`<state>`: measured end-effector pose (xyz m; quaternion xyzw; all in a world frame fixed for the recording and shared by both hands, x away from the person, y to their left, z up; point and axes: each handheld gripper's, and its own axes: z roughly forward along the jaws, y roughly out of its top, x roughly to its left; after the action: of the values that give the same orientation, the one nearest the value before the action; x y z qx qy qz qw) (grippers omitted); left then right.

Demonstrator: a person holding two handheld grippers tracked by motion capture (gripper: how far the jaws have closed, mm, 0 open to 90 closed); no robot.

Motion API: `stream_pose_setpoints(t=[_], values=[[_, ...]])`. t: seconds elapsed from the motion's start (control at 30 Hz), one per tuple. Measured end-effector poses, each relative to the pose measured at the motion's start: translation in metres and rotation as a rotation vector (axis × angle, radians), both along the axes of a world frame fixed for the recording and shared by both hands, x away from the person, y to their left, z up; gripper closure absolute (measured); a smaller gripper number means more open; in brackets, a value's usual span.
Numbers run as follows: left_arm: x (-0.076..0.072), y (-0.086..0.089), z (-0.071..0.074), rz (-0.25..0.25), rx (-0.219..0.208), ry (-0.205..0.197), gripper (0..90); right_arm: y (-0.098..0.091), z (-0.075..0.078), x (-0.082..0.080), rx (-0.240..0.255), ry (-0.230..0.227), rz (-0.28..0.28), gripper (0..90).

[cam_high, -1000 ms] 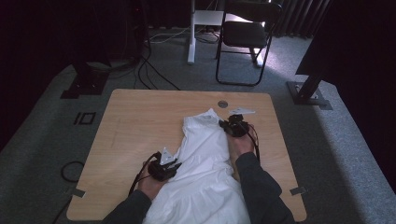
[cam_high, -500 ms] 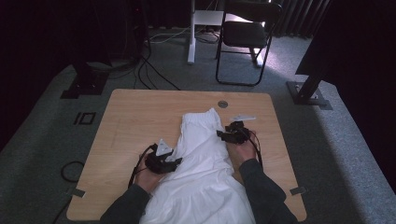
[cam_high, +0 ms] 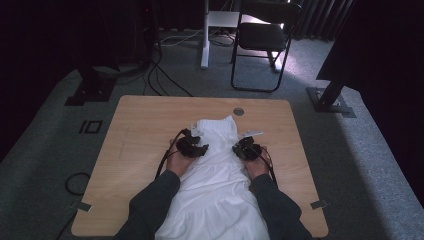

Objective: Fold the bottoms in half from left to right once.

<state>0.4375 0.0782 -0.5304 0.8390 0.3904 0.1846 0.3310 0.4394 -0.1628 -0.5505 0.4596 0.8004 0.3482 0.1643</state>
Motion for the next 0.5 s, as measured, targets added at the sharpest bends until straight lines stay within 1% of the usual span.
stream_pose_setpoints(t=[0.07,0.1,0.13,0.2,0.23,0.33,0.4,0.43,0.47,0.5], values=[[0.000,0.000,-0.010,0.007,0.024,0.035,56.3,-0.001,-0.001,-0.004,0.013,0.002,-0.006,82.1],[-0.002,0.000,-0.013,0.005,0.022,0.029,57.1,-0.002,-0.001,-0.007,0.019,0.004,-0.007,82.1],[-0.005,0.001,-0.014,0.004,0.009,0.021,57.2,-0.003,-0.002,-0.010,0.023,0.001,-0.005,82.1],[-0.012,0.004,-0.015,0.001,-0.003,0.023,57.4,-0.004,-0.002,-0.018,0.034,0.007,0.000,82.0],[-0.016,0.004,-0.016,-0.003,-0.007,0.016,57.4,-0.006,-0.002,-0.023,0.035,0.013,0.005,81.9],[-0.035,0.003,-0.018,-0.038,0.001,0.004,57.5,-0.008,-0.002,-0.040,0.044,0.031,0.016,81.2],[-0.049,0.003,-0.019,-0.053,-0.005,-0.007,57.7,-0.010,-0.001,-0.051,0.041,0.040,0.033,77.5],[-0.055,0.002,-0.020,-0.063,-0.006,-0.012,57.8,-0.011,-0.001,-0.056,0.047,0.042,0.046,74.0],[-0.060,0.002,-0.021,-0.071,-0.009,-0.017,57.9,-0.012,0.001,-0.061,0.053,0.036,0.045,68.3],[-0.064,0.002,-0.021,-0.075,-0.012,-0.021,57.9,-0.015,0.003,-0.064,0.064,0.020,0.040,64.0]])
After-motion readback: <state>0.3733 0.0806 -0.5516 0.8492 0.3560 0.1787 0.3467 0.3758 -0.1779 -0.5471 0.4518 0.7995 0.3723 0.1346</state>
